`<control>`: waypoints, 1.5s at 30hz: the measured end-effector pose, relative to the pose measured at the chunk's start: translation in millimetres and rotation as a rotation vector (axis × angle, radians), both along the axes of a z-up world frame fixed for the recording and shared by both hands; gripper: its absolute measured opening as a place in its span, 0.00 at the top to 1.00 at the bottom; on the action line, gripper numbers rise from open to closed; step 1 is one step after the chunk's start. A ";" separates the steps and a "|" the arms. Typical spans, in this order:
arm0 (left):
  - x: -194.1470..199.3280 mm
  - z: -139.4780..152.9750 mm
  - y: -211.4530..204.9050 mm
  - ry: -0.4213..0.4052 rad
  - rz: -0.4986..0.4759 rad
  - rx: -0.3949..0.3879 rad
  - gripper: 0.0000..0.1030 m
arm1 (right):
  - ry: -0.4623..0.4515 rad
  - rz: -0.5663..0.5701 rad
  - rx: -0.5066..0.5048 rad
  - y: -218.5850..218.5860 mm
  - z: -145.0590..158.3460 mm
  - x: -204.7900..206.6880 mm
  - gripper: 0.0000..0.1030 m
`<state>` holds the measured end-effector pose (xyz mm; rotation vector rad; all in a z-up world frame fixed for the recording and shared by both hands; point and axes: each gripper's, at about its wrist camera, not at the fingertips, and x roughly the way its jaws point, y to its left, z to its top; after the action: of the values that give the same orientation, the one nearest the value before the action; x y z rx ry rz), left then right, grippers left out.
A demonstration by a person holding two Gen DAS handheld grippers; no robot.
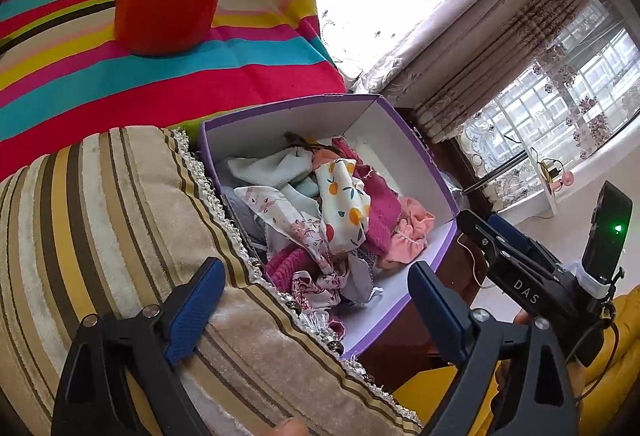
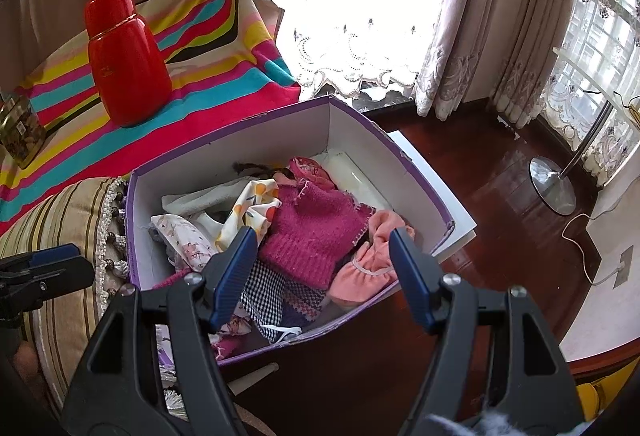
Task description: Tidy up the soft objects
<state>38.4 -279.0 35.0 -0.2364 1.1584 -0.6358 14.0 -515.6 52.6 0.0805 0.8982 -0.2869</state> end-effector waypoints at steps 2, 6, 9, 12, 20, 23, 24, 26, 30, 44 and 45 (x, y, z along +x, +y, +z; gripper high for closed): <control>-0.2 0.0 -0.3 0.000 0.000 0.001 0.09 | 0.001 0.000 0.001 0.2 -0.5 0.0 0.31; 0.0 -0.1 0.2 0.000 0.000 -0.001 0.09 | 0.001 0.000 0.000 0.5 -0.8 0.6 0.31; 0.1 -0.1 0.3 0.000 -0.001 0.000 0.09 | 0.002 0.000 0.001 0.4 -0.9 0.7 0.31; 0.1 -0.1 0.3 0.000 -0.001 -0.001 0.09 | 0.004 0.001 0.003 0.6 -1.2 0.6 0.31; 0.3 0.0 0.5 0.000 0.000 0.000 0.09 | 0.004 0.003 0.005 -0.5 -3.0 0.3 0.31; 0.3 0.0 0.5 0.000 0.000 0.000 0.09 | 0.005 0.003 0.006 -0.6 -3.3 0.2 0.31; 0.2 0.0 0.3 0.000 0.000 0.000 0.09 | 0.005 0.003 0.007 -0.4 -3.4 0.0 0.31; 0.2 0.0 0.4 0.000 0.000 0.000 0.09 | 0.006 0.004 0.006 0.1 -3.6 -0.7 0.31; 0.3 -0.1 0.4 0.000 0.000 0.000 0.09 | 0.007 0.003 0.006 -1.0 -4.4 -0.4 0.31; 0.1 -0.2 0.3 0.000 -0.001 -0.001 0.09 | 0.008 0.003 0.007 -0.7 -4.8 0.1 0.31; 0.2 -0.2 0.5 0.000 0.000 -0.001 0.08 | 0.009 0.004 0.008 -0.8 -4.8 0.1 0.31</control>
<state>38.7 -278.5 34.8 -0.2369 1.1582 -0.6367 14.1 -516.4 47.8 0.0846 0.9079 -0.2805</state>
